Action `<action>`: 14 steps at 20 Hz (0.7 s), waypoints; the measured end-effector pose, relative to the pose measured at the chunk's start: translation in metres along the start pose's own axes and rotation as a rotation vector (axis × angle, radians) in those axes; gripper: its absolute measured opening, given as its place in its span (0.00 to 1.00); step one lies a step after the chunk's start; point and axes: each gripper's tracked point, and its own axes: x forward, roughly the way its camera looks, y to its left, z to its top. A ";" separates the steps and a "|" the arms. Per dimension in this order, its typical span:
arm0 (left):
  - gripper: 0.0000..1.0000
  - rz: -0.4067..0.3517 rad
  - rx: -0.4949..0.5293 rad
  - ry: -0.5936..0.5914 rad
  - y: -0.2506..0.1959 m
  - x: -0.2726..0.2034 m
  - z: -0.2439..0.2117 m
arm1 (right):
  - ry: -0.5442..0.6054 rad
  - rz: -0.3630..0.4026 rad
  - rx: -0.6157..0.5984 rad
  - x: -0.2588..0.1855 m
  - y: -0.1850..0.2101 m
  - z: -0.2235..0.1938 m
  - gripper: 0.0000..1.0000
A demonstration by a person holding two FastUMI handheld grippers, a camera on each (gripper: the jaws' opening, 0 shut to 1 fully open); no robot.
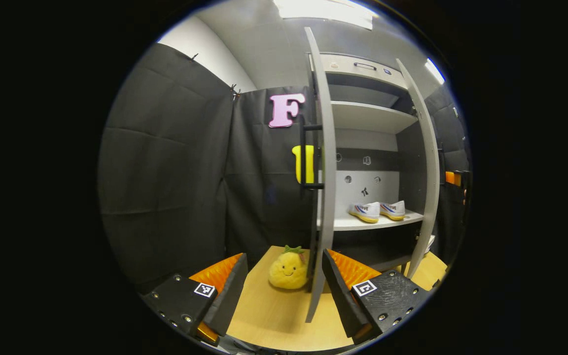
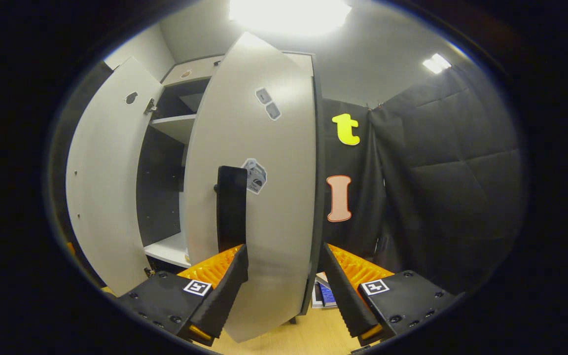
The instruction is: Grab one shoe with the right hand and put it into the shoe cabinet, grab the other shoe with the left hand and put it into the shoe cabinet; then close the right door with the right hand and the left door with the left hand.
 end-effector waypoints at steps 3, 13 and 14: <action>0.82 0.026 -0.017 0.002 0.015 0.004 0.002 | -0.004 0.018 0.005 -0.003 0.007 -0.004 0.96; 0.82 0.055 -0.076 -0.049 0.047 0.072 0.063 | 0.046 0.125 -0.020 -0.042 0.031 -0.041 0.98; 0.82 0.049 -0.087 -0.054 0.047 0.081 0.071 | 0.053 0.131 -0.027 -0.046 0.032 -0.045 0.98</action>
